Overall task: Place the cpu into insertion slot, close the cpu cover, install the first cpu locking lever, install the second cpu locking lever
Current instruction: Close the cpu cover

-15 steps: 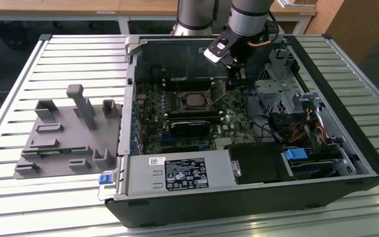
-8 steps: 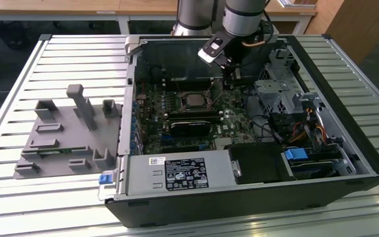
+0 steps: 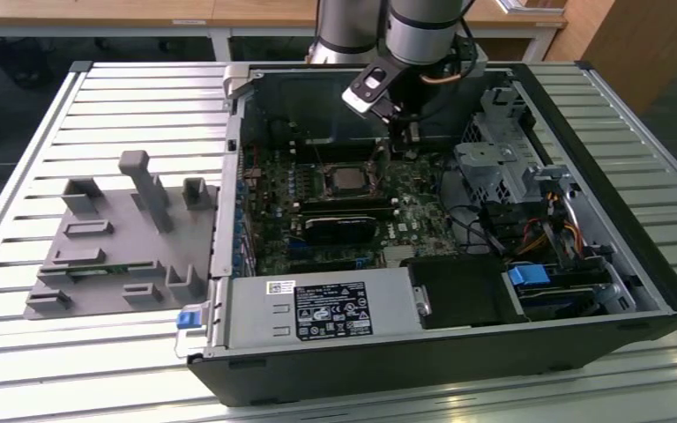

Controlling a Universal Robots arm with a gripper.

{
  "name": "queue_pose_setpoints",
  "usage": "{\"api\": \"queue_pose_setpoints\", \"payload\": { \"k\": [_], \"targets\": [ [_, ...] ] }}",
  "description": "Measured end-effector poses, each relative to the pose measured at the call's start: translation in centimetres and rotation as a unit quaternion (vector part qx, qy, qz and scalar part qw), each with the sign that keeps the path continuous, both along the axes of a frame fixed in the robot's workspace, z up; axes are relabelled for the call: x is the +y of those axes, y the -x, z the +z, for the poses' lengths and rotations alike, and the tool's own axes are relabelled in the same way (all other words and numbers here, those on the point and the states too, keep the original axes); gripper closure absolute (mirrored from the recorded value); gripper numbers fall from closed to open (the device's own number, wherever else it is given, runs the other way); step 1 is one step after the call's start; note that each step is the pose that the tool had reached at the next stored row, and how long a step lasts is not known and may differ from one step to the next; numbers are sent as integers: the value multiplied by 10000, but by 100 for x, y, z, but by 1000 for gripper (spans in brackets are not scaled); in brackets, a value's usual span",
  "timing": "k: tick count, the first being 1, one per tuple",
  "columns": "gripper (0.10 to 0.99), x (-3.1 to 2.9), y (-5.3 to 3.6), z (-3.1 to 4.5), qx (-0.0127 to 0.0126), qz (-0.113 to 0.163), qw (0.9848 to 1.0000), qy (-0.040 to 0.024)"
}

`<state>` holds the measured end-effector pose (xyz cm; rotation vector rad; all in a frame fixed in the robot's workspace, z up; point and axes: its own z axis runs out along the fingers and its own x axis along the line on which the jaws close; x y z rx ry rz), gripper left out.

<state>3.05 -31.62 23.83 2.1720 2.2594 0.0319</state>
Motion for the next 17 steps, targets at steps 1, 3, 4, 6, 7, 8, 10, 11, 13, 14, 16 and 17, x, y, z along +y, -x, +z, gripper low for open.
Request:
{"api": "queue_pose_setpoints", "payload": {
  "k": [1,3,4,6,7,8,10,11,13,14,16,17],
  "targets": [
    [980,0,17,-1,0,0,10000,-1],
    [980,0,47,-3,0,0,10000,0],
    [980,0,62,-5,0,0,10000,0],
    [980,1,90,-8,0,0,10000,-1],
    [980,1,106,-9,0,0,10000,0],
    [980,1,121,-11,0,0,10000,0],
    [980,1,157,-14,0,0,10000,0],
    [980,1,174,-15,0,0,10000,0],
    [980,1,206,-18,0,0,10000,1],
    [980,1,217,-21,0,0,10000,0],
    [980,2,235,-29,0,0,10000,-1],
    [980,2,240,-36,0,0,10000,0]
  ]
}}
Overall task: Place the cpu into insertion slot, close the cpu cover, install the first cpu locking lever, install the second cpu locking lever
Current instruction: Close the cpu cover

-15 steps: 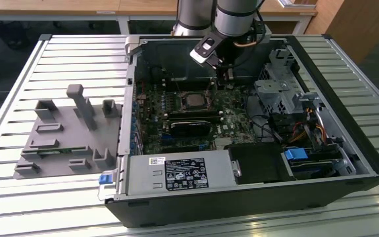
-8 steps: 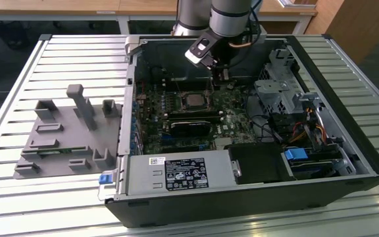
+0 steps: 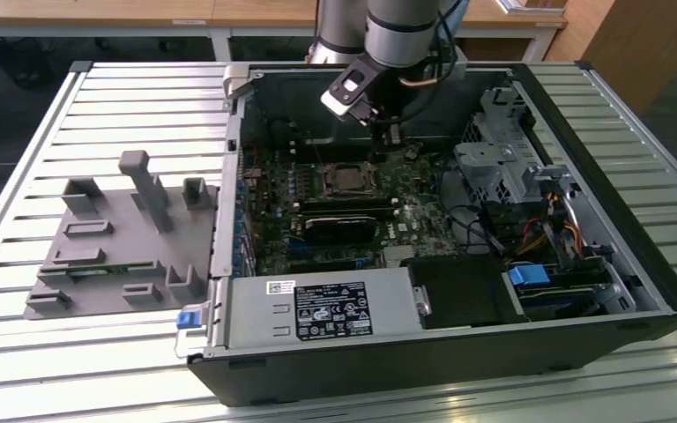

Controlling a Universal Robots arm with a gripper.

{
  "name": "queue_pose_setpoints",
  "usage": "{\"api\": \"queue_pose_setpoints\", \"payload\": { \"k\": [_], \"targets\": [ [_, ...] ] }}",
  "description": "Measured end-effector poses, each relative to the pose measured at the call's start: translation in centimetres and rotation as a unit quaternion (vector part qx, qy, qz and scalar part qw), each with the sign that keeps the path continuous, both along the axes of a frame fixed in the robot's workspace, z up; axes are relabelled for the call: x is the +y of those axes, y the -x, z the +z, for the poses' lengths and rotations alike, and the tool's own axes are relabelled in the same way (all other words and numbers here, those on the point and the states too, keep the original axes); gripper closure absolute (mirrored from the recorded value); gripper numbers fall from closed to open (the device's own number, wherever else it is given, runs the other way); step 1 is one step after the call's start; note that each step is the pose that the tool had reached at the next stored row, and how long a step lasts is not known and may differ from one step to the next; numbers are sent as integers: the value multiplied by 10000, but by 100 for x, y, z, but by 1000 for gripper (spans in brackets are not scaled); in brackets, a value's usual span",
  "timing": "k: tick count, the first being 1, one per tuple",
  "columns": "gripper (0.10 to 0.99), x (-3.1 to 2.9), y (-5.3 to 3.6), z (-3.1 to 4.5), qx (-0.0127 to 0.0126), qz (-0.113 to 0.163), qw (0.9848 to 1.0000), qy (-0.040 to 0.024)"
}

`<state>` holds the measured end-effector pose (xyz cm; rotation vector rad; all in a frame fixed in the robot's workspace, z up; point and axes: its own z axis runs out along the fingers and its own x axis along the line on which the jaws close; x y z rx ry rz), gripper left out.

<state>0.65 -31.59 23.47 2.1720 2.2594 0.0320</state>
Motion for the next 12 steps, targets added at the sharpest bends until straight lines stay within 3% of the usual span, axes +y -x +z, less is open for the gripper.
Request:
{"api": "queue_pose_setpoints", "payload": {
  "k": [4,9,12],
  "targets": [
    [980,1,50,-28,0,0,10000,0],
    [980,2,246,-44,1,0,10000,1],
    [980,3,302,-63,0,0,10000,0]
  ]
}}
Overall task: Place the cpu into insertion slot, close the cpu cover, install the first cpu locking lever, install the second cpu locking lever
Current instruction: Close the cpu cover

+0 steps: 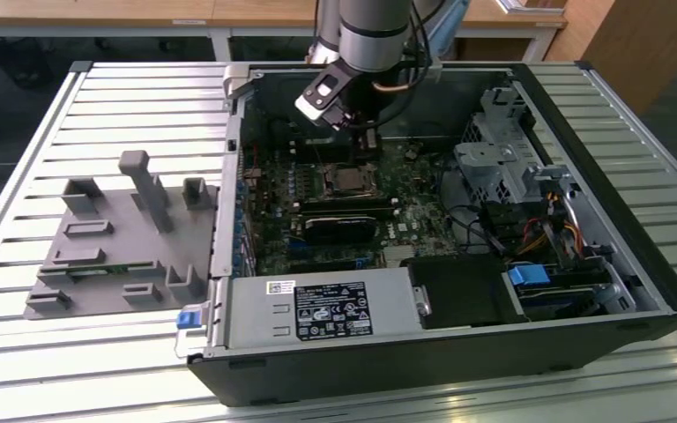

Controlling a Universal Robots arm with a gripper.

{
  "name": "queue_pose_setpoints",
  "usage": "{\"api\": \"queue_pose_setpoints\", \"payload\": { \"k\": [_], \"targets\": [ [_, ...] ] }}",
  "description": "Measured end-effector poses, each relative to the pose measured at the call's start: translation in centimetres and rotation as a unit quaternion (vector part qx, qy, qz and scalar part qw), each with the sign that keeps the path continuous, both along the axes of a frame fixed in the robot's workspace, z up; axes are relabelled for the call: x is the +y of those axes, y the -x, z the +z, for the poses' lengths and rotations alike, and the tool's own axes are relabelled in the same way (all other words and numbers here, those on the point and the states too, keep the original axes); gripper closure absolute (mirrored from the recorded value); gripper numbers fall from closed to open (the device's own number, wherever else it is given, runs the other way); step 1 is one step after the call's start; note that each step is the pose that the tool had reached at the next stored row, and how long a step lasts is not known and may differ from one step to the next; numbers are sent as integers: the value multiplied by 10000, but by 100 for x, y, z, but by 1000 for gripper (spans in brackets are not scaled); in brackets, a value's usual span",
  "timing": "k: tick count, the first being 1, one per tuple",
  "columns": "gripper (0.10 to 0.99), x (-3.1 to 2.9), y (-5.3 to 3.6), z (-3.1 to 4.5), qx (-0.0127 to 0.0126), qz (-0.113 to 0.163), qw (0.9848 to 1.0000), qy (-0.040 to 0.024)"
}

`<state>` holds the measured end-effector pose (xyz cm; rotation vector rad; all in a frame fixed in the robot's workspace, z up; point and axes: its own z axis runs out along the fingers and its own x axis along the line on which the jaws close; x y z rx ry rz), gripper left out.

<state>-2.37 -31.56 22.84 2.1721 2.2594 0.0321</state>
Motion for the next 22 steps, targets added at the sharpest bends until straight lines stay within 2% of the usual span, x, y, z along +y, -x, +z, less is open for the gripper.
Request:
{"api": "queue_pose_setpoints", "payload": {
  "k": [5,15,22],
  "targets": [
    [980,0,37,-84,21,0,10000,1],
    [980,1,267,-163,22,0,10000,0],
    [980,8,307,-250,23,0,10000,2]
  ]
}}
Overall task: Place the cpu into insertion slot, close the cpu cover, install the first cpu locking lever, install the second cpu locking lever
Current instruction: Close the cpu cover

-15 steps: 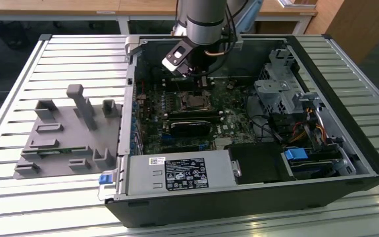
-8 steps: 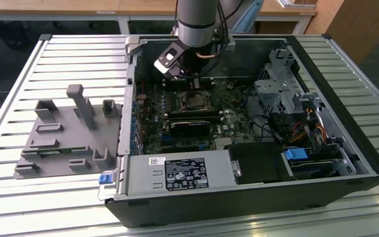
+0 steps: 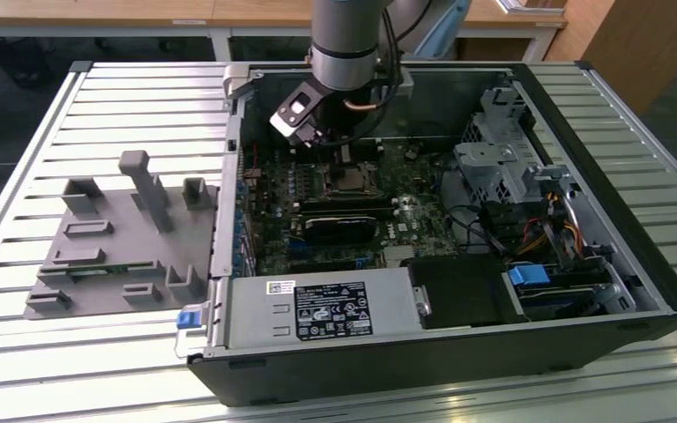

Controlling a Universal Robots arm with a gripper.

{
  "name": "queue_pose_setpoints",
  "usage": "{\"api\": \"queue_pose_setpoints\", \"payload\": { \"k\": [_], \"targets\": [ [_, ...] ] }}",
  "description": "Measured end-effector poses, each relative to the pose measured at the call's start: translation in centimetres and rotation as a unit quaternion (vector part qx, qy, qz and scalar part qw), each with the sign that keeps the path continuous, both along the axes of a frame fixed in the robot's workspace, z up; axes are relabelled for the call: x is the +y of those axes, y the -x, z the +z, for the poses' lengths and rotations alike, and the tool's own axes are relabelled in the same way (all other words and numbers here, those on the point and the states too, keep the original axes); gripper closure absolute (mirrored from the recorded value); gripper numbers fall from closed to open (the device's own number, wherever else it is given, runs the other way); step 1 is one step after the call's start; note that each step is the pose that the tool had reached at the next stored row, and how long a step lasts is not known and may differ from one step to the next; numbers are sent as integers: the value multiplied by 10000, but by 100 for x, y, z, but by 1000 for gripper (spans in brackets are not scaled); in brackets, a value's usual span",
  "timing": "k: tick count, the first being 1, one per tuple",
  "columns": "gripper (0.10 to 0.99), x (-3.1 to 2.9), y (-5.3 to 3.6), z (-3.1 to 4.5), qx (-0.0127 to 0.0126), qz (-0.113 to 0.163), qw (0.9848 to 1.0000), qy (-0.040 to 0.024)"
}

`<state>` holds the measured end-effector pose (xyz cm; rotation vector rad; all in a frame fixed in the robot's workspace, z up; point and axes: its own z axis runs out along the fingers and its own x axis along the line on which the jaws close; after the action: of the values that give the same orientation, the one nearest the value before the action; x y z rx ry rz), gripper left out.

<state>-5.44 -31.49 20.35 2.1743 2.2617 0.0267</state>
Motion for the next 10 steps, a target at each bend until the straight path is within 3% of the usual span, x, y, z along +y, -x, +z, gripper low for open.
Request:
{"api": "queue_pose_setpoints", "payload": {
  "k": [6,10],
  "targets": [
    [980,0,-1,-29,3,0,10000,3],
    [980,0,-56,-35,3,0,10000,2]
  ]
}}
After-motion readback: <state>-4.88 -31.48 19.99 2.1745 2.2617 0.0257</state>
